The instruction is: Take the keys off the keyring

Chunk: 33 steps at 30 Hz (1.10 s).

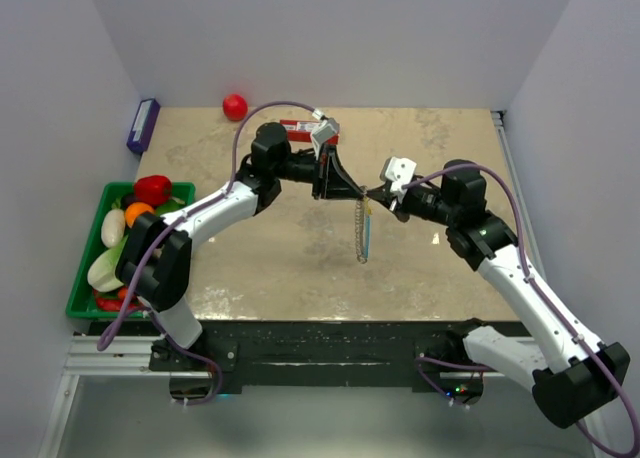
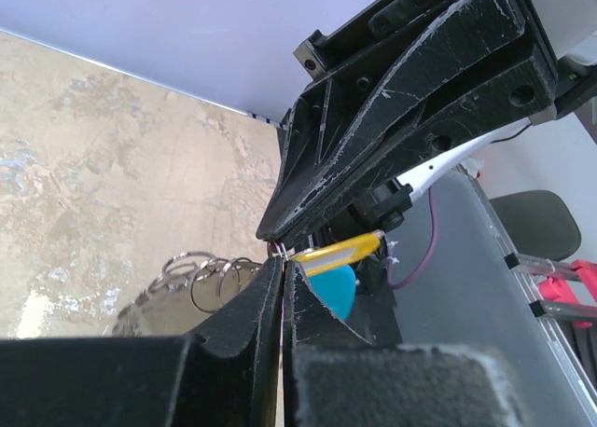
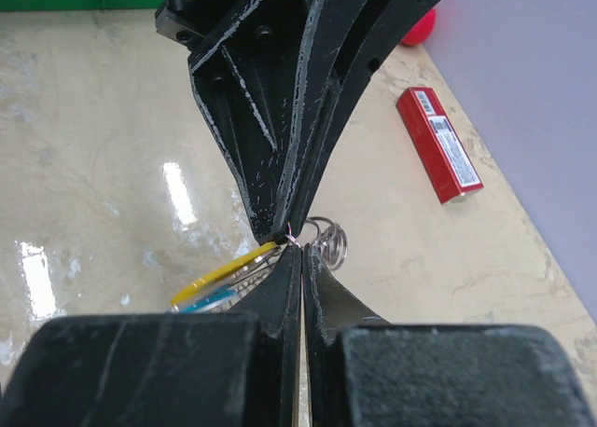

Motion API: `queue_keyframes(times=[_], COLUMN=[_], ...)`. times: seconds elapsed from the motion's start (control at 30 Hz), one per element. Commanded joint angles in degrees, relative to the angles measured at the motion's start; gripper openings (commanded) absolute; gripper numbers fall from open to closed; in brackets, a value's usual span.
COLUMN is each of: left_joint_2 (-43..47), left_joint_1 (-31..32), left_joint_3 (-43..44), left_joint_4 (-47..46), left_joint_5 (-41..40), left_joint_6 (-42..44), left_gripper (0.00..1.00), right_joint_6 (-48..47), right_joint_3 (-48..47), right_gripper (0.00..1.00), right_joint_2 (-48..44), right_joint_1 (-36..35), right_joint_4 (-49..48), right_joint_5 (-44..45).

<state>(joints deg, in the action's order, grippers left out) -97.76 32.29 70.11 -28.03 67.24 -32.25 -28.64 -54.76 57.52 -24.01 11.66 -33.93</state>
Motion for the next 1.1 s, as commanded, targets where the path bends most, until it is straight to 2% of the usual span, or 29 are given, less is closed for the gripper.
queue_keyframes(times=[0.0, 0.17, 0.3, 0.57, 0.7, 0.77, 1.07], left_joint_2=[2.66, 2.66, 2.66, 2.22, 1.96, 1.87, 1.78], left_joint_1=[1.28, 1.28, 1.19, 1.19, 1.19, 1.19, 1.19], left_joint_3=[-0.23, 0.12, 0.73, 7.58, 7.94, 7.85, 5.48], left_joint_4=[-1.85, -0.8, 2.79, 19.13, 20.03, 19.69, 13.71], left_joint_5=[4.3, 3.86, 2.38, -5.53, -6.51, -6.25, -1.33], left_joint_6=[-1.24, -0.36, 2.27, 11.49, 11.77, 11.33, 7.73], left_gripper=[0.0, 0.0, 0.0, 0.0, 0.0, 0.05, 0.02], right_joint_6=[2.89, 3.33, 2.63, 0.87, 0.69, 1.04, 4.65], right_joint_3=[-4.12, -4.74, -5.79, -5.0, -4.65, -4.65, -5.62], right_gripper=[0.0, 0.0, 0.0, 0.0, 0.0, 0.0, 0.0], right_joint_2=[0.32, 0.32, 0.4, -0.21, -0.48, -0.21, 0.23], right_joint_1=[0.28, 0.28, 0.37, 0.28, 0.28, 0.28, 0.37], right_joint_4=[-8.23, -8.23, -7.01, -5.16, -5.95, -6.56, -9.55], right_joint_5=[7.03, 12.38, 13.28, 14.5, 16.7, 17.5, 21.98])
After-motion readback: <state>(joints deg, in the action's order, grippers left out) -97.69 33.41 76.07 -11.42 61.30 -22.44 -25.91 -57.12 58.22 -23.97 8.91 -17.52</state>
